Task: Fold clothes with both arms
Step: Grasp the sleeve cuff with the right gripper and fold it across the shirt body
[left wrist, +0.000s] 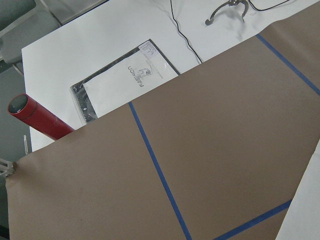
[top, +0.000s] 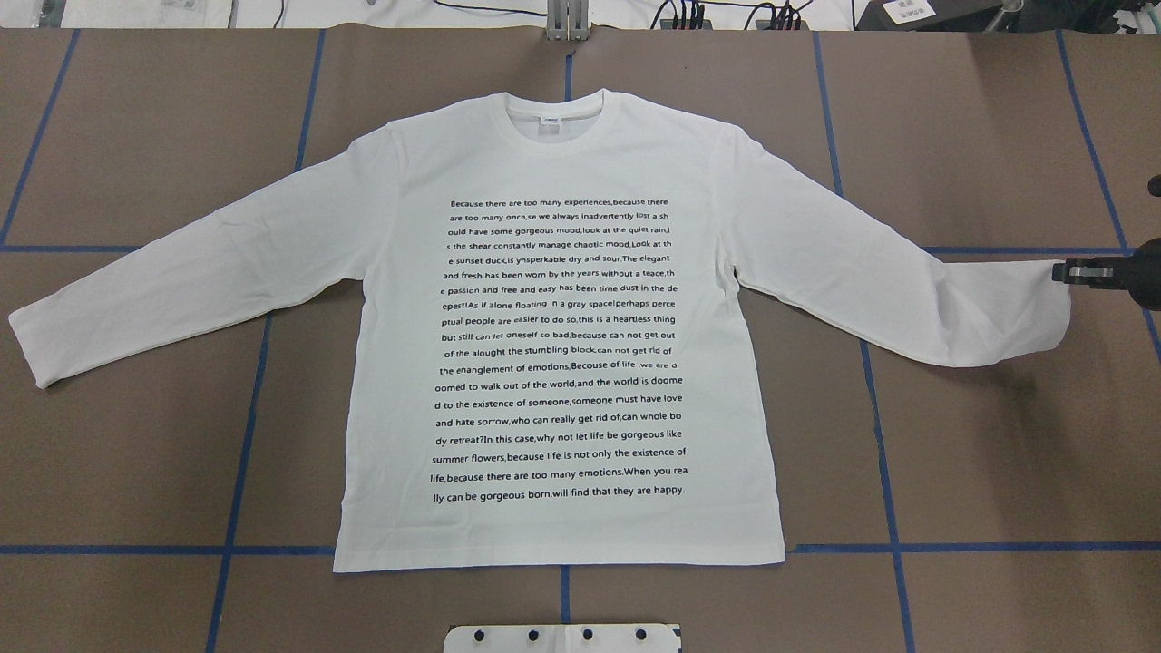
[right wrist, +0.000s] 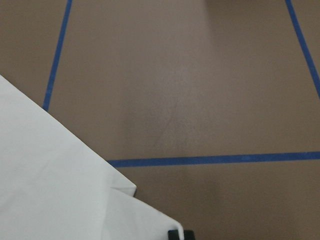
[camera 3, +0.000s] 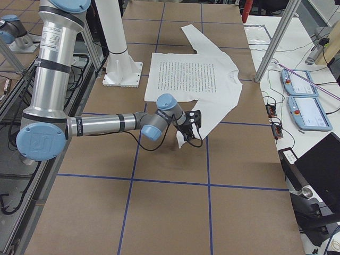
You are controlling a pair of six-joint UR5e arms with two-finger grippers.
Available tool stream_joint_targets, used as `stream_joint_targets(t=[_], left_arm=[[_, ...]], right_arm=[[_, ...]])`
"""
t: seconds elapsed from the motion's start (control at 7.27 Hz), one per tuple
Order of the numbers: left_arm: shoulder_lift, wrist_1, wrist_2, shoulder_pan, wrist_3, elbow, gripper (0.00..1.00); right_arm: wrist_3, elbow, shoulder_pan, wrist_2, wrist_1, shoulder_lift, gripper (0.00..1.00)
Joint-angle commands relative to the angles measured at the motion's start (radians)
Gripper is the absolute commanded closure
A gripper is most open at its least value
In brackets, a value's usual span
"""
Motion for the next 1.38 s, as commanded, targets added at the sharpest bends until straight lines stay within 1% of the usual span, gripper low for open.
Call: stream_joint_targets(t=[0.0,0.14,0.41,0.55,0.69,0.83,0.96,1.24], left_arm=[[0.000,0.000,-0.001,0.000,0.000,0.002,0.00],[0.000,0.000,0.000,0.000,0.000,0.003,0.00],[-0.002,0.000,0.000,0.000,0.000,0.004,0.00],[-0.002,0.000,0.000,0.001,-0.002,0.004,0.00],[-0.002,0.002,0.000,0.002,-0.003,0.007,0.00],[-0.002,0.002,0.000,0.002,-0.003,0.010,0.00],[-0.003,0.002,0.000,0.002,-0.003,0.010,0.00],[-0.002,0.002,0.000,0.002,-0.003,0.012,0.00]], right_arm=[[0.006,0.113,0.053,-0.024,-0.171,0.076,1.00],[0.010,0.115,0.053,-0.066,-0.250,0.150,1.00],[0.021,0.112,0.048,-0.128,-0.556,0.382,1.00],[0.054,0.103,0.012,-0.143,-0.683,0.504,1.00],[0.147,0.099,-0.074,-0.238,-0.792,0.600,1.00],[0.239,0.057,-0.160,-0.324,-0.834,0.692,1.00],[0.335,-0.026,-0.220,-0.379,-0.836,0.791,1.00],[0.438,-0.257,-0.268,-0.471,-0.833,1.046,1.00]])
